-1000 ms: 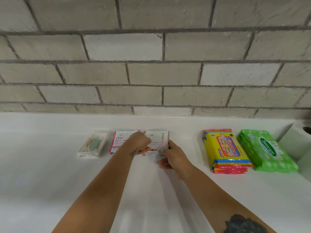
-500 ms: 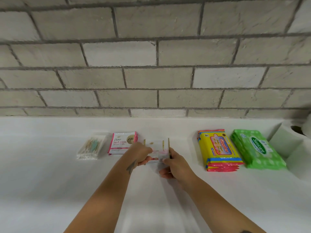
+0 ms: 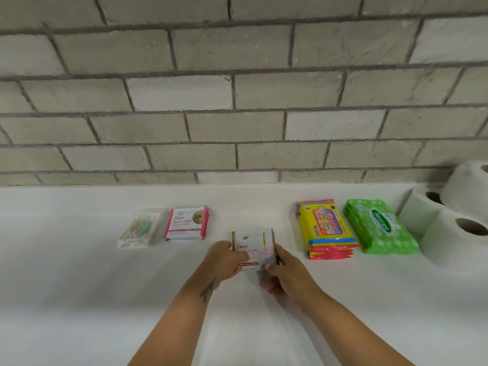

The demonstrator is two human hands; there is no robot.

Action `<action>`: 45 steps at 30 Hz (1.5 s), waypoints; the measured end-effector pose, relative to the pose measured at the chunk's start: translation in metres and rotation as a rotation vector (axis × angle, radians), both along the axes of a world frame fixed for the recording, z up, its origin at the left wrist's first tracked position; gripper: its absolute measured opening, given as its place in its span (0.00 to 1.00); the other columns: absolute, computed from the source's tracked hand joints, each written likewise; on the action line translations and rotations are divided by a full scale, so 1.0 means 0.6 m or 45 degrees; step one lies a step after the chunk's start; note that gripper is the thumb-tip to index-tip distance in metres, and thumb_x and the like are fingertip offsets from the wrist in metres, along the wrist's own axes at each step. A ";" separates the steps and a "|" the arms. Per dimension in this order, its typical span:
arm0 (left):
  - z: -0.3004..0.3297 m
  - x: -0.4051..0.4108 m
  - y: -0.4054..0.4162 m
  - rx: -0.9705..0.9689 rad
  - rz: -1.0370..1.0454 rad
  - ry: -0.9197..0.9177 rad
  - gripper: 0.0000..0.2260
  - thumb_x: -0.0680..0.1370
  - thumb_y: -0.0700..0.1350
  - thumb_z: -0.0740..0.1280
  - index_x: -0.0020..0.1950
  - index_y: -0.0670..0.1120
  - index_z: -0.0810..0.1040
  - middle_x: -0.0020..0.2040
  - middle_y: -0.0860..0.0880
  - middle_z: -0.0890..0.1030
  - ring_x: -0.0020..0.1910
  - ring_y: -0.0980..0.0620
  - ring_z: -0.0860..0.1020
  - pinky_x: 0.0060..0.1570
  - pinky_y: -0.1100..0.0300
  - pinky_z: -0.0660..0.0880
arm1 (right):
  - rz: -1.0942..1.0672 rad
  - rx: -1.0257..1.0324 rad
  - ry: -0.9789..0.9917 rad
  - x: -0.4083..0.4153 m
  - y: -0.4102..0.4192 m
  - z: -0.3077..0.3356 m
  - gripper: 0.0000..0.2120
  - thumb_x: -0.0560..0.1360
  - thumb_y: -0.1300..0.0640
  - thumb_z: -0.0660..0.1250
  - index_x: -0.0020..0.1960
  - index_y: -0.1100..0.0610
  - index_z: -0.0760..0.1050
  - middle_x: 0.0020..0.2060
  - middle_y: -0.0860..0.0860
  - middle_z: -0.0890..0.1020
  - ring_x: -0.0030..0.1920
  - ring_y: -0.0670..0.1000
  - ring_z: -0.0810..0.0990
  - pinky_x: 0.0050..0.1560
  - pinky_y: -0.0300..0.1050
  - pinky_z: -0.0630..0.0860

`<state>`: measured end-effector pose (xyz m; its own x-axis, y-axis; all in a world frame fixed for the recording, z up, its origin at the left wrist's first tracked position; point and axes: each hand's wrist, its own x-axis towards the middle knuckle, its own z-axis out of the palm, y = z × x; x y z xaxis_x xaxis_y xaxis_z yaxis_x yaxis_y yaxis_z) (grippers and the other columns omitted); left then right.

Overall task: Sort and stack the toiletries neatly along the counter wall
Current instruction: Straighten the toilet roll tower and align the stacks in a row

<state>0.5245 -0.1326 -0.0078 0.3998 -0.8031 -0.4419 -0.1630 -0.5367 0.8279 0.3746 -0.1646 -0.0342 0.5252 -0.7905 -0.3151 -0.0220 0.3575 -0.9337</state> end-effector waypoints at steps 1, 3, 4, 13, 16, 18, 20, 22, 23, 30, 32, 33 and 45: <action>0.000 -0.002 0.003 -0.003 -0.035 -0.007 0.09 0.70 0.40 0.73 0.46 0.42 0.75 0.37 0.45 0.79 0.26 0.54 0.73 0.21 0.68 0.67 | 0.002 0.003 -0.030 -0.002 0.000 -0.001 0.23 0.73 0.72 0.55 0.63 0.55 0.71 0.40 0.63 0.79 0.26 0.50 0.65 0.27 0.40 0.62; -0.003 -0.003 0.007 -0.027 -0.108 -0.061 0.21 0.59 0.45 0.79 0.47 0.47 0.74 0.46 0.46 0.83 0.36 0.49 0.79 0.30 0.63 0.72 | 0.013 -0.072 0.018 -0.008 -0.003 -0.003 0.25 0.67 0.67 0.60 0.63 0.55 0.71 0.39 0.57 0.79 0.26 0.49 0.67 0.28 0.41 0.64; -0.004 -0.003 0.010 -0.043 -0.146 -0.130 0.25 0.55 0.48 0.79 0.47 0.50 0.72 0.49 0.48 0.83 0.42 0.48 0.81 0.35 0.60 0.75 | 0.016 -0.171 0.121 -0.012 -0.004 -0.002 0.27 0.65 0.64 0.63 0.63 0.52 0.71 0.42 0.53 0.81 0.28 0.49 0.71 0.30 0.42 0.66; -0.031 -0.011 0.025 0.006 -0.422 -1.021 0.48 0.68 0.53 0.73 0.77 0.56 0.44 0.62 0.50 0.75 0.62 0.48 0.74 0.55 0.54 0.74 | 0.222 -1.109 1.237 -0.012 0.005 0.016 0.32 0.76 0.48 0.59 0.74 0.36 0.47 0.62 0.48 0.74 0.58 0.53 0.77 0.54 0.45 0.74; -0.032 -0.015 0.023 -0.038 -0.408 -1.175 0.41 0.72 0.53 0.69 0.77 0.57 0.46 0.61 0.49 0.76 0.61 0.48 0.74 0.53 0.55 0.72 | 0.293 -1.344 1.465 -0.006 -0.002 0.014 0.30 0.78 0.45 0.57 0.75 0.40 0.47 0.72 0.54 0.63 0.57 0.57 0.78 0.52 0.47 0.74; -0.033 -0.017 0.017 -0.043 -0.405 -1.220 0.38 0.73 0.54 0.68 0.76 0.59 0.49 0.60 0.49 0.76 0.60 0.48 0.75 0.54 0.55 0.73 | 0.319 -1.462 1.621 0.002 -0.008 0.010 0.30 0.75 0.44 0.63 0.74 0.45 0.57 0.73 0.57 0.62 0.51 0.58 0.79 0.45 0.48 0.76; -0.035 -0.017 0.010 -0.056 -0.405 -1.247 0.36 0.73 0.54 0.67 0.76 0.60 0.51 0.59 0.49 0.77 0.60 0.48 0.75 0.54 0.55 0.73 | 0.308 -1.592 1.663 0.009 -0.011 0.020 0.31 0.60 0.41 0.76 0.61 0.49 0.77 0.60 0.59 0.78 0.37 0.56 0.81 0.29 0.47 0.75; -0.037 -0.016 0.000 -0.057 -0.409 -1.259 0.34 0.74 0.54 0.67 0.75 0.61 0.53 0.59 0.49 0.77 0.60 0.48 0.75 0.55 0.55 0.72 | 0.361 -1.659 1.650 0.013 -0.013 0.035 0.29 0.61 0.41 0.76 0.58 0.52 0.78 0.54 0.57 0.80 0.37 0.56 0.80 0.31 0.46 0.75; -0.039 -0.015 -0.006 -0.057 -0.411 -1.264 0.34 0.74 0.54 0.66 0.75 0.61 0.53 0.60 0.49 0.77 0.60 0.48 0.75 0.55 0.55 0.72 | 0.419 -1.622 1.615 0.015 -0.016 0.039 0.27 0.70 0.43 0.69 0.65 0.54 0.72 0.60 0.57 0.76 0.45 0.58 0.80 0.40 0.47 0.75; -0.040 -0.011 -0.052 -0.049 -0.428 -1.289 0.33 0.74 0.53 0.66 0.75 0.60 0.53 0.60 0.48 0.77 0.60 0.47 0.75 0.54 0.55 0.72 | 0.386 -1.663 1.680 0.020 -0.056 0.028 0.22 0.78 0.48 0.57 0.70 0.55 0.63 0.62 0.55 0.73 0.53 0.57 0.78 0.45 0.46 0.72; -0.041 -0.008 -0.065 -0.044 -0.430 -1.297 0.33 0.74 0.53 0.66 0.75 0.60 0.53 0.59 0.48 0.77 0.60 0.47 0.75 0.54 0.55 0.72 | 0.455 -1.613 1.673 0.024 -0.068 0.031 0.22 0.79 0.50 0.56 0.71 0.56 0.60 0.63 0.56 0.71 0.55 0.58 0.76 0.46 0.48 0.71; -0.042 -0.007 -0.071 -0.043 -0.427 -1.296 0.33 0.74 0.53 0.66 0.76 0.60 0.53 0.59 0.47 0.77 0.60 0.47 0.75 0.54 0.55 0.72 | 0.462 -1.605 1.671 0.026 -0.074 0.032 0.22 0.79 0.50 0.56 0.71 0.56 0.59 0.63 0.56 0.71 0.55 0.58 0.76 0.46 0.48 0.71; -0.043 0.010 -0.120 -0.044 -0.457 -1.302 0.34 0.74 0.53 0.68 0.75 0.59 0.53 0.59 0.47 0.77 0.60 0.46 0.75 0.53 0.54 0.73 | 0.476 -1.506 1.720 0.047 -0.108 0.044 0.23 0.79 0.50 0.58 0.70 0.58 0.58 0.64 0.58 0.70 0.56 0.58 0.78 0.45 0.47 0.72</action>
